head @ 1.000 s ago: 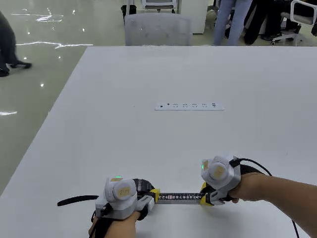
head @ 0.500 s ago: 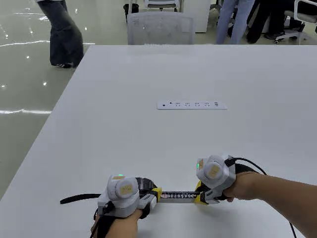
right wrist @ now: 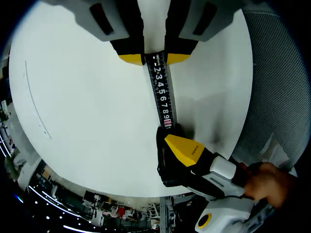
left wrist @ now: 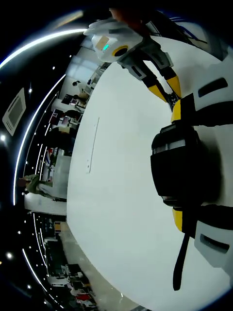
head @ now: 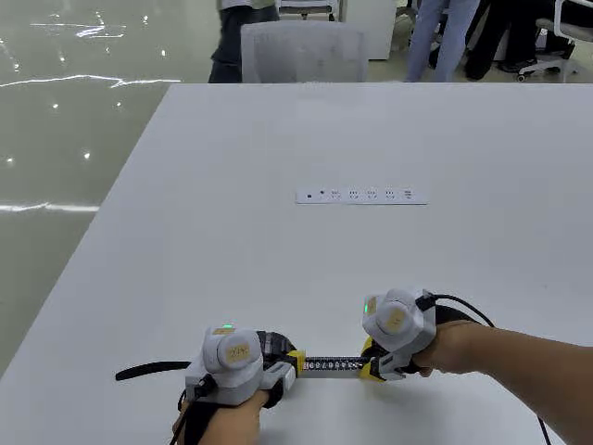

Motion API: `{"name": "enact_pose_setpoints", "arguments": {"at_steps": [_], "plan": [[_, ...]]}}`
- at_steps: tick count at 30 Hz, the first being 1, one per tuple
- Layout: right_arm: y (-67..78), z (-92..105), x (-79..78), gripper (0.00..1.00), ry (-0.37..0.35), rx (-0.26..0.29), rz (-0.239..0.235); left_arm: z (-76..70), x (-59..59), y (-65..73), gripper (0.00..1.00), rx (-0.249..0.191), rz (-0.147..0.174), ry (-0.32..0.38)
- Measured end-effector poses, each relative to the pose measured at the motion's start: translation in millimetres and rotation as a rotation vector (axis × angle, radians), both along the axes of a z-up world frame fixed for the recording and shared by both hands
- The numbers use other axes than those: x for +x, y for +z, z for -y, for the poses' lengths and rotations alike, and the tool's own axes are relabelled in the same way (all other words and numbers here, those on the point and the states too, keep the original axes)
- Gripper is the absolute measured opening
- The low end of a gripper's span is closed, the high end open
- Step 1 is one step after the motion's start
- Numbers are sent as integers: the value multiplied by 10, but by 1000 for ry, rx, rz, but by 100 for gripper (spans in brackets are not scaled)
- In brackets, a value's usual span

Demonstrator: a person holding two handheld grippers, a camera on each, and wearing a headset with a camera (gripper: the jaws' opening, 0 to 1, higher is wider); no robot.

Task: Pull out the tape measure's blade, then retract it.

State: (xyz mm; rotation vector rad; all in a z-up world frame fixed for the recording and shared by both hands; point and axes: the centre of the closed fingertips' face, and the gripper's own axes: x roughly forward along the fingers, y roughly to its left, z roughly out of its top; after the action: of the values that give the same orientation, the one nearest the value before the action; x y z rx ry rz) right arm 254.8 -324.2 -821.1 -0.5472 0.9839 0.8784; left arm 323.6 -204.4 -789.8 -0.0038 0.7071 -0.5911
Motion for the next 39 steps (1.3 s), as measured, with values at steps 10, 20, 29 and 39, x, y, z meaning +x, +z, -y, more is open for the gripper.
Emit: {"name": "enact_pose_setpoints", "arguments": {"at_steps": [10,20,29,39], "plan": [[0,-40,-1,14,7,3,-3,2,-15,-3,62,-5,-6,-2],[4,-185,46,14,19,32,0,-1,-17,-4,61,-2,1,-19],[3,-271,92,14,15,51,2,-12,-9,-6,61,-8,-7,-17],[3,-350,112,14,-24,92,2,-7,-13,-6,61,-8,-12,-28]]}}
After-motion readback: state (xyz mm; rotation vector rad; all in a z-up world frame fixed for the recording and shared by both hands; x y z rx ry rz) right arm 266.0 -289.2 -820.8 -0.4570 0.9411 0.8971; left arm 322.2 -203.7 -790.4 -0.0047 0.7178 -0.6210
